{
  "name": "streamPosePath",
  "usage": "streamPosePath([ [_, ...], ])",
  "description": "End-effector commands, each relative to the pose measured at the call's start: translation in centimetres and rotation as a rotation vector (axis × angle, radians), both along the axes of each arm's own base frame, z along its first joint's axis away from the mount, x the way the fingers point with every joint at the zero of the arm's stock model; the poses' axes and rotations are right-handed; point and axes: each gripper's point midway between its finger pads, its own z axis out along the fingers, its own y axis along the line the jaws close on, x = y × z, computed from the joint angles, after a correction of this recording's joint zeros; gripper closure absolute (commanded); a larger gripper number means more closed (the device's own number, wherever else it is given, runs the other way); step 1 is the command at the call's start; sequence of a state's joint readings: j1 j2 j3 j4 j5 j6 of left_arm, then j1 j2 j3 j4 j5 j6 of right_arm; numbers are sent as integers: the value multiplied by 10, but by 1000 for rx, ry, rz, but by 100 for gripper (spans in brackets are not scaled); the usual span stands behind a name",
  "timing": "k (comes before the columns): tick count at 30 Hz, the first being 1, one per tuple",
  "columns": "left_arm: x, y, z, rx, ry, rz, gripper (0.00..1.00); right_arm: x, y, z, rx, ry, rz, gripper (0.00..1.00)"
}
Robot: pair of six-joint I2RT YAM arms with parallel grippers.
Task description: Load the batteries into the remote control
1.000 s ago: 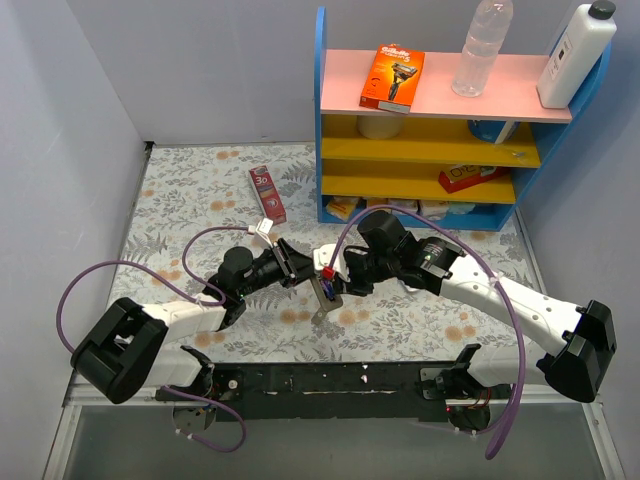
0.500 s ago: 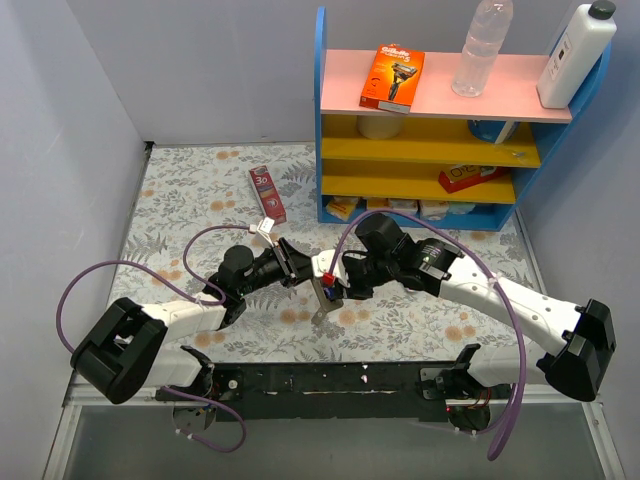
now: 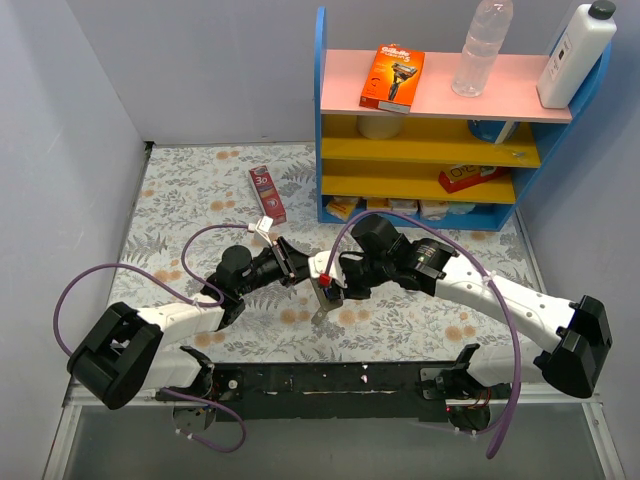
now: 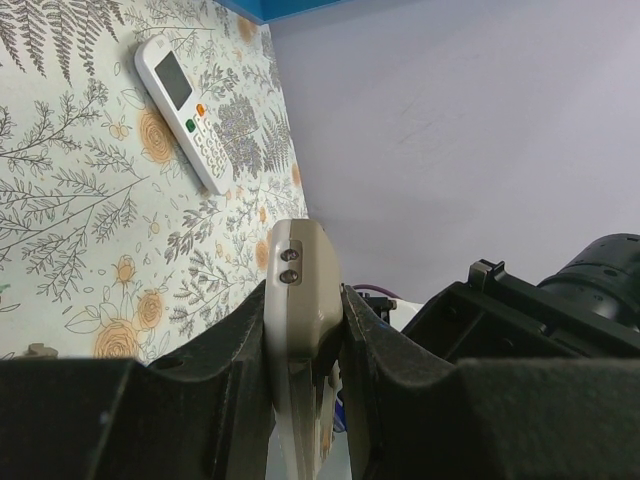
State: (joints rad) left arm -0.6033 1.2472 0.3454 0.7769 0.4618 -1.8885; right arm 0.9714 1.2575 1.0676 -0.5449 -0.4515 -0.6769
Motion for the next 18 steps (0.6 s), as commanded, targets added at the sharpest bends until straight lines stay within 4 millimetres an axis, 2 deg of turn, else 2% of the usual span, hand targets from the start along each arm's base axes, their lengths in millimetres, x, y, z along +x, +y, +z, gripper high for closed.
streamPosePath([
  [1,1,-2,30,-45,-79,-14,100,5,13,13,49,-21,-8,75],
  [10,1,-3,37,-58,-88,-20,100,16,21,8,54,-7,-84,83],
  [18,-2,-3,44,-75,-111,-33,100,28,28,5,66,-12,-144,85],
])
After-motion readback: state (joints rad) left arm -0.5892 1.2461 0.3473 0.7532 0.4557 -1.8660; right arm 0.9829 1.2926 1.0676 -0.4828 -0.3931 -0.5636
